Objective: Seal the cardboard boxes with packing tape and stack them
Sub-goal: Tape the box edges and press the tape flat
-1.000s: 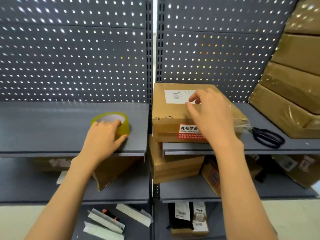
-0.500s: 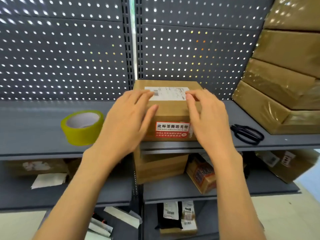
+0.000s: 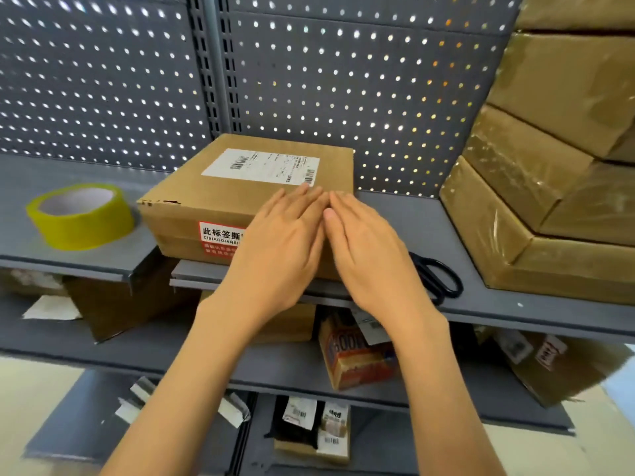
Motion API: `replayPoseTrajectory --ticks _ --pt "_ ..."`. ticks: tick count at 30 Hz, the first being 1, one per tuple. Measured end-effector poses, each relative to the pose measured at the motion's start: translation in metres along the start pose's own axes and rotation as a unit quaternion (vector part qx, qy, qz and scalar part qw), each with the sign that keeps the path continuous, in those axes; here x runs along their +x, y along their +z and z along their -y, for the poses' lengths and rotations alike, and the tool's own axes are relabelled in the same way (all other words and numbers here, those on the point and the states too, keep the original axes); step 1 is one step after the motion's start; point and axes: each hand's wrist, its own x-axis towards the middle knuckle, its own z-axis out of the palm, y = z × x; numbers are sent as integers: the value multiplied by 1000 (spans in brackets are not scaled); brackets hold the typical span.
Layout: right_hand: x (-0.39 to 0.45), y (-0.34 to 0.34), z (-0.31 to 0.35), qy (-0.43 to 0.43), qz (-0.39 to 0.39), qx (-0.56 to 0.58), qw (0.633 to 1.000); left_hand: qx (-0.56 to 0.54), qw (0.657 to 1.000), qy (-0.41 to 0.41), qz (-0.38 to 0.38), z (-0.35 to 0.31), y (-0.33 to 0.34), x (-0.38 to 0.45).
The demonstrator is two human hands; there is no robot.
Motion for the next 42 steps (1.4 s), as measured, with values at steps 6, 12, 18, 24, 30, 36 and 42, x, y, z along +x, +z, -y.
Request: replayPoseTrajectory --ticks 6,12,18,24,30,36,42 --pt "-4 1 -21 0 7 55 998 21 998 -56 16 16 -6 -9" --pt "-5 -1 -24 52 -30 201 978 22 997 -78 18 25 -17 -9" --pt "6 -2 -35 44 17 187 981 10 1000 16 22 2 -4 10" --pt "-5 7 -46 38 28 212 976 92 992 82 4 17 13 9" --pt "-16 9 -52 54 58 213 974 110 988 108 3 19 12 10" --pt "-25 9 -54 53 83 180 979 123 986 112 21 20 10 11" --pt "-23 -3 -44 63 -23 182 981 52 997 59 -12 15 -1 3"
